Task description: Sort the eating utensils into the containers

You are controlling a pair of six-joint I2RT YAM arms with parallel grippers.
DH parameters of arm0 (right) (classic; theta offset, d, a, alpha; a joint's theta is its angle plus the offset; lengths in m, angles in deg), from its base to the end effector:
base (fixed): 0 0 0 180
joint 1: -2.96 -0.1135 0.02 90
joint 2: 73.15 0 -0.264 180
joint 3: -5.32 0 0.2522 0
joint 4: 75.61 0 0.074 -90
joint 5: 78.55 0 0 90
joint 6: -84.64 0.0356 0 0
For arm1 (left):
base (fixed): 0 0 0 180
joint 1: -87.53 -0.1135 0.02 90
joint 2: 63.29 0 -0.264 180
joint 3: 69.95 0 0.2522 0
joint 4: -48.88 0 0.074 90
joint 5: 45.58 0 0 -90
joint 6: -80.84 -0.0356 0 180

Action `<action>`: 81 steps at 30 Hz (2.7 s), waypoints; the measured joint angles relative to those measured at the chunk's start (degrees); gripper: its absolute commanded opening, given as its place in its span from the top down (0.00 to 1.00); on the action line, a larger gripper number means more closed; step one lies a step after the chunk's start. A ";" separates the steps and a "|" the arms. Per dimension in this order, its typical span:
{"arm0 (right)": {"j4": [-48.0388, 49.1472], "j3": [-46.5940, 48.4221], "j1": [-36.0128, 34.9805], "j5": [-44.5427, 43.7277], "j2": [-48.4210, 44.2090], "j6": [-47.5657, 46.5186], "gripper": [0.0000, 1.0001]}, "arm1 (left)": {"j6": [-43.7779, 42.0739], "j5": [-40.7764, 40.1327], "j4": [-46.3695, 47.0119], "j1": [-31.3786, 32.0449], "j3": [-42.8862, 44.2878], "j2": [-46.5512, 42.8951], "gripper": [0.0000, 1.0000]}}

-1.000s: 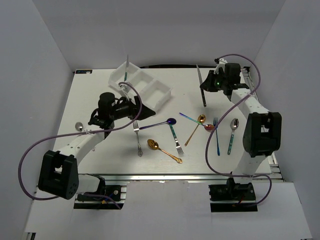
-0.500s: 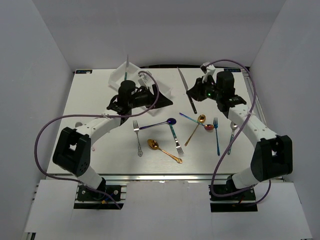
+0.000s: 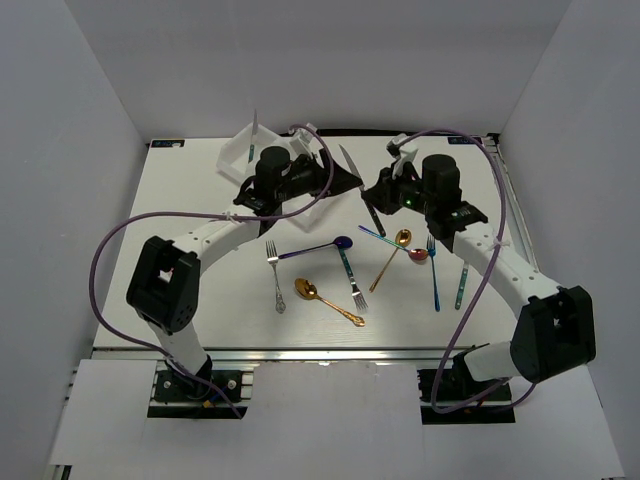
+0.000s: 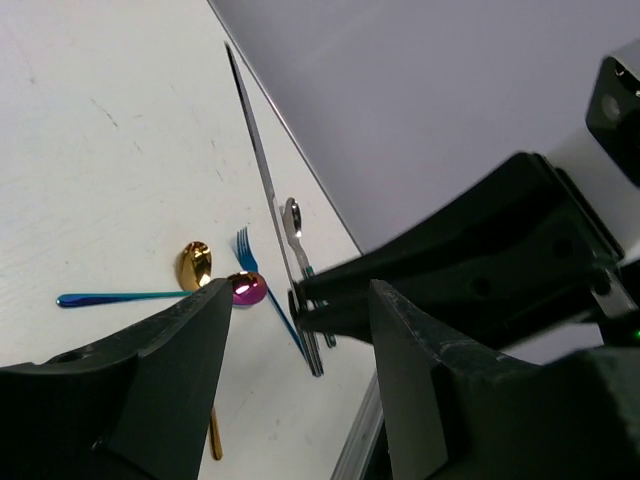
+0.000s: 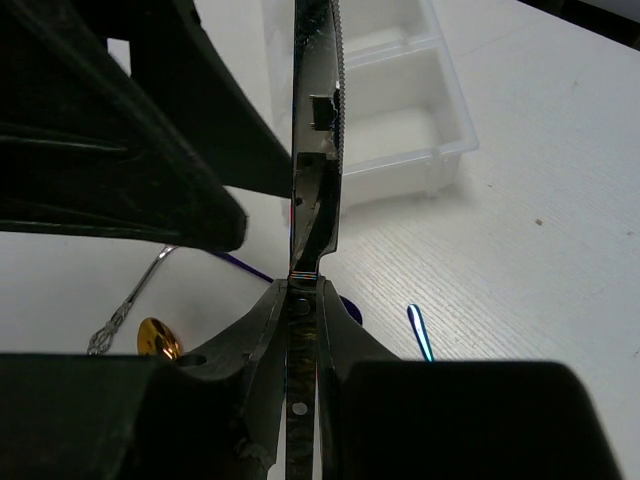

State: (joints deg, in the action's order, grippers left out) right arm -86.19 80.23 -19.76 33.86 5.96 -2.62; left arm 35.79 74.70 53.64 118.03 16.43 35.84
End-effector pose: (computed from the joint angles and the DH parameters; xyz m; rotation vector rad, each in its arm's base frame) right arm 0.2946 0.1381 0.3270 -0.5955 1.7628 0.6677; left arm 0.3455 -0.2244 0.3039 0.2001 1.9001 -1.3874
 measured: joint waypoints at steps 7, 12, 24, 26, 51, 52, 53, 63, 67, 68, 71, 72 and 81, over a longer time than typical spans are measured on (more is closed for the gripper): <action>0.02 -1.07 -1.66 -0.17 -1.53 0.33 1.00 | -1.40 -4.11 -0.04 0.15 0.57 1.11 0.43; 0.00 -1.07 -2.27 -0.61 -1.92 0.31 1.00 | -1.57 -4.83 -0.02 0.17 1.79 2.05 0.55; -0.17 -3.04 -5.70 -7.15 -2.21 -1.31 0.91 | -1.31 -3.85 0.39 0.39 2.99 2.95 1.00; -0.22 -3.04 -5.79 -7.37 -2.25 -1.77 0.70 | -1.62 -3.85 0.35 0.39 2.99 2.93 1.00; -7.26 -12.96 16.63 26.82 -18.78 -24.37 0.83 | -46.16 -32.87 -32.59 -15.91 48.04 17.92 1.00; -7.28 -13.33 17.86 28.22 -18.78 -24.33 0.83 | -46.66 -33.64 -32.46 -16.68 49.92 20.09 1.00; -7.39 -13.57 18.56 29.38 -18.78 -24.37 0.83 | -46.99 -34.47 -32.24 -17.49 51.56 22.23 1.00; -7.56 -15.26 19.39 36.74 -18.73 -24.92 0.83 | -49.48 -40.46 -27.06 -22.34 52.41 34.73 1.00; -7.69 -15.26 19.39 38.23 -18.53 -25.46 0.83 | -50.34 -40.76 -24.46 -22.12 52.41 35.21 1.00; -7.72 -15.26 19.39 38.40 -18.45 -25.51 0.83 | -50.40 -40.70 -23.47 -22.12 52.41 35.21 1.00; -7.74 -15.26 19.39 38.75 -17.77 -25.62 0.81 | -50.18 -39.56 -22.25 -22.08 52.41 35.21 1.00; -7.78 -15.26 19.39 38.75 -17.55 -25.66 0.80 | -49.94 -38.95 -22.23 -22.05 52.41 35.26 1.00; -7.78 -15.26 20.79 38.64 -17.11 -25.70 0.78 | -48.48 -36.76 -22.03 -22.05 52.41 36.41 0.49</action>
State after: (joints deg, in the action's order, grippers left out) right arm -93.97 64.97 1.03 72.51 -11.15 -28.32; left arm -12.69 37.93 31.61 95.97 68.85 72.25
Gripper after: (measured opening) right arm 0.217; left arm 0.437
